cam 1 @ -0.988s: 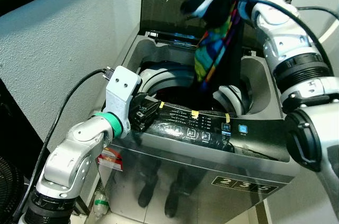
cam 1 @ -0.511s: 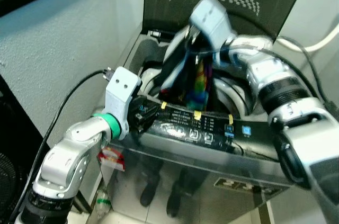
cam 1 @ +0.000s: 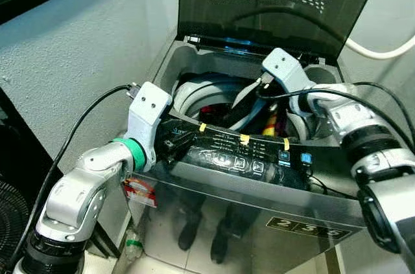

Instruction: Clothes washing

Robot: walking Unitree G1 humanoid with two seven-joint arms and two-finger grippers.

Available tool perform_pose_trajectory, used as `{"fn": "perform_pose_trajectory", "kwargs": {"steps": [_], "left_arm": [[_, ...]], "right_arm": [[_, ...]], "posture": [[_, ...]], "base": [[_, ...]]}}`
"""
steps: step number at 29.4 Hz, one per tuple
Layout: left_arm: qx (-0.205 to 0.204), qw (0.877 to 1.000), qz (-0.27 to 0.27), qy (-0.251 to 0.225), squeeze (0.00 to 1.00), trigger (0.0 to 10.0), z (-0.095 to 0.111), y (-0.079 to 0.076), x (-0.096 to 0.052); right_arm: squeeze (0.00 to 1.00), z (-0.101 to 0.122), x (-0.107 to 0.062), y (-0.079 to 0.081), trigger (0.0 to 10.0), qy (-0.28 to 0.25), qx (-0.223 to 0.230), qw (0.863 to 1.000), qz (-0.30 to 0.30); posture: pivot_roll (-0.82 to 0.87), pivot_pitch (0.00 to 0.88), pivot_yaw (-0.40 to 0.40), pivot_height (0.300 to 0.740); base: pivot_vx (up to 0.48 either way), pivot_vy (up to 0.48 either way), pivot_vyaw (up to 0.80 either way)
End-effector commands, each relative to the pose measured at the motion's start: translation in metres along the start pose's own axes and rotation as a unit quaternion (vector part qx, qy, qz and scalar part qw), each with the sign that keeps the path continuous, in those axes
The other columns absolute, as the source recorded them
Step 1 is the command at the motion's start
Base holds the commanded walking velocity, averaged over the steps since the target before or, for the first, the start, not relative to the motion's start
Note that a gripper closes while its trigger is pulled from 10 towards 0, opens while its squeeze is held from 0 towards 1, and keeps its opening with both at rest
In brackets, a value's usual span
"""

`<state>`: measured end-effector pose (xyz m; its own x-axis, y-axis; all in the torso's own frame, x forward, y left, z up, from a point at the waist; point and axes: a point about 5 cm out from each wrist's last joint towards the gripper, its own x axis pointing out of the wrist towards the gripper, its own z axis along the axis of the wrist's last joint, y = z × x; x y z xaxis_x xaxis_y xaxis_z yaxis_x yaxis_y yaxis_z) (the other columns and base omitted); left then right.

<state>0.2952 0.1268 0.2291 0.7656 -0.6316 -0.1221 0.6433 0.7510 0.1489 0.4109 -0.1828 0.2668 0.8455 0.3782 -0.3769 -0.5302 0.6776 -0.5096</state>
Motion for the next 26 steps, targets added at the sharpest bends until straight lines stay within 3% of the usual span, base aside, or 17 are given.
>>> {"fn": "perform_pose_trajectory", "kwargs": {"steps": [1,2,3,8,9,10,18,19,20,21,23,25,26], "left_arm": [[0.004,1.0,-0.015,0.005,0.0,10.0,0.001,-0.004,0.001],[0.004,1.0,-0.015,0.005,0.0,10.0,0.001,-0.004,0.001],[0.004,1.0,-0.017,0.006,0.0,10.0,0.002,-0.004,0.001],[0.004,1.0,-0.019,0.006,0.0,10.0,0.002,-0.004,0.001],[0.004,1.0,-0.019,0.005,0.0,10.0,0.002,-0.004,0.001],[0.004,1.0,-0.018,0.005,0.0,10.0,0.003,-0.004,0.001],[0.005,1.0,-0.018,0.005,0.0,10.0,0.003,-0.003,0.001],[0.005,1.0,-0.017,0.005,0.0,10.0,0.003,-0.003,0.001],[0.005,1.0,-0.011,0.001,0.0,10.0,0.003,-0.002,0.002],[0.005,1.0,-0.011,0.001,0.0,10.0,0.003,-0.002,0.002],[0.002,0.998,0.055,-0.013,0.0,10.0,0.005,0.01,0.005],[0.002,0.998,0.055,-0.013,0.0,10.0,0.005,0.01,0.005],[0.001,0.994,0.105,-0.031,0.0,10.0,0.008,0.019,0.008]], "right_arm": [[0.64,-0.001,-0.004,-0.001,10.0,-0.003,0.007,1.0,0.007],[0.64,-0.001,-0.004,-0.001,10.0,-0.003,0.007,1.0,0.007],[1.0,0.001,-0.007,-0.001,10.0,-0.009,0.008,1.0,0.018],[1.0,0.009,-0.01,-0.001,10.0,-0.023,0.006,0.999,0.026],[0.01,0.017,-0.013,-0.003,10.0,-0.043,0.015,0.999,0.025],[0.0,0.032,-0.02,-0.009,10.0,-0.08,0.025,0.996,0.021],[0.0,0.036,-0.022,-0.011,10.0,-0.09,0.028,0.995,0.018],[0.0,0.043,-0.026,-0.016,10.0,-0.111,0.039,0.993,0.008],[0.0,0.05,-0.033,-0.026,10.0,-0.149,0.062,0.987,-0.023],[0.0,0.05,-0.033,-0.026,10.0,-0.149,0.062,0.987,-0.023],[0.0,0.057,-0.04,-0.035,10.0,-0.226,0.114,0.963,-0.091],[0.0,0.057,-0.04,-0.035,10.0,-0.226,0.114,0.963,-0.091],[0.0,0.053,-0.035,-0.025,10.0,-0.264,0.159,0.944,-0.114]], "posture": [[0.08,0.044,0.038,0.74],[0.08,0.044,0.038,0.74],[0.08,0.044,0.038,0.74],[0.08,0.043,0.036,0.74],[0.08,0.043,0.036,0.74],[0.08,0.041,0.035,0.74],[0.08,0.041,0.035,0.74],[0.08,0.038,0.034,0.74],[0.07,0.031,0.034,0.74],[0.07,0.031,0.034,0.74],[0.07,0.027,0.036,0.74],[0.07,0.027,0.036,0.74],[0.07,0.027,0.036,0.74]], "base": [[0.0,0.0,0.0],[0.0,0.0,0.0],[0.0,0.0,0.0],[0.0,0.0,0.0],[0.0,0.0,0.0],[0.0,0.0,0.0],[0.0,0.0,0.0],[0.0,0.0,0.0],[0.0,0.0,0.0],[0.0,0.0,0.0],[0.0,0.0,0.0],[0.0,0.0,0.0],[0.0,0.0,0.0]]}}
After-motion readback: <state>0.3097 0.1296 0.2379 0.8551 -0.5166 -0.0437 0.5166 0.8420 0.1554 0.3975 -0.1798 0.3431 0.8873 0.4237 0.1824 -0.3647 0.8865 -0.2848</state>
